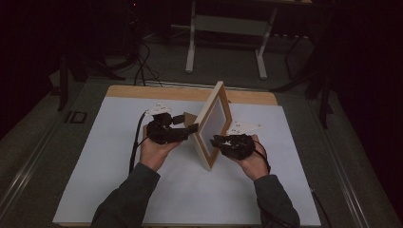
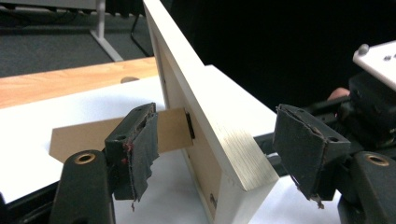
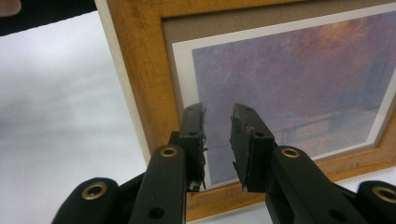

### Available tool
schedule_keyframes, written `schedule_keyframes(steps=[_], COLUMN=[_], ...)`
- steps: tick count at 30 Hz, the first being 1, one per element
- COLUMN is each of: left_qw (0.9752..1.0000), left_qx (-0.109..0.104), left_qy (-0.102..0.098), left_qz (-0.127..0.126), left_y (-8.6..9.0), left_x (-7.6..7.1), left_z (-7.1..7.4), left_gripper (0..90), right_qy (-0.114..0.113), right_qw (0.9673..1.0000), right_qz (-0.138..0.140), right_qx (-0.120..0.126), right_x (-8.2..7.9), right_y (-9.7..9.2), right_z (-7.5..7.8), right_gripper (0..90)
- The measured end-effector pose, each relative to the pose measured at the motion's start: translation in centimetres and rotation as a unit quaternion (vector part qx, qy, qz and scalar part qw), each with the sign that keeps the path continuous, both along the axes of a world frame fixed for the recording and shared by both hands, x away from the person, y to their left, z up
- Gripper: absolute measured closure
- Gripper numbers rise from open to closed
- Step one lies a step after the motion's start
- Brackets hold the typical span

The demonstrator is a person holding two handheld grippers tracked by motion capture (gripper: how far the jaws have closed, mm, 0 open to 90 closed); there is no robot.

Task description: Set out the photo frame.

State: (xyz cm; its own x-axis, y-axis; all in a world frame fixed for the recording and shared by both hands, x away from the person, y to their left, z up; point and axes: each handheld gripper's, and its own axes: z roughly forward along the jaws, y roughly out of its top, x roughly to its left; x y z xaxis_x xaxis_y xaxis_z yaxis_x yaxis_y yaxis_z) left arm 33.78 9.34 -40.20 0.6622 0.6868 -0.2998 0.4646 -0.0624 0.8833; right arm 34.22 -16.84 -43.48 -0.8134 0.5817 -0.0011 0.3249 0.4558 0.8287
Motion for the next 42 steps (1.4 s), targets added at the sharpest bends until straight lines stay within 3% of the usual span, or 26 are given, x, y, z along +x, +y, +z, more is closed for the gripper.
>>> schedule_keyframes(steps=[10, 19, 29, 42], left_qw=[0.9996, 0.9988, 0.9986, 0.9975], left_qx=[0.02, 0.046, 0.052, 0.069], left_qy=[0.004, 0.004, 0.01, 0.009], left_qz=[-0.019, -0.013, 0.0, 0.013], left_y=[-1.5, -2.9, -3.0, -2.7], left_x=[-0.1, -0.3, -0.2, -0.3], left_z=[-0.8, -1.6, -2.0, -1.8], left_gripper=[25.8, 35.1, 54.8, 61.4], right_qy=[0.002, 0.003, 0.003, 0.005], right_qw=[1.0, 0.9999, 0.9999, 0.9999], right_qz=[-0.008, -0.011, -0.013, -0.014], right_qx=[0.002, 0.003, 0.004, 0.005], right_x=[0.1, 0.1, 0.1, 0.1], right_y=[-0.5, -0.8, -1.1, -1.1], right_z=[-0.1, -0.2, -0.2, -0.3], right_gripper=[72.3, 72.3, 71.8, 71.7])
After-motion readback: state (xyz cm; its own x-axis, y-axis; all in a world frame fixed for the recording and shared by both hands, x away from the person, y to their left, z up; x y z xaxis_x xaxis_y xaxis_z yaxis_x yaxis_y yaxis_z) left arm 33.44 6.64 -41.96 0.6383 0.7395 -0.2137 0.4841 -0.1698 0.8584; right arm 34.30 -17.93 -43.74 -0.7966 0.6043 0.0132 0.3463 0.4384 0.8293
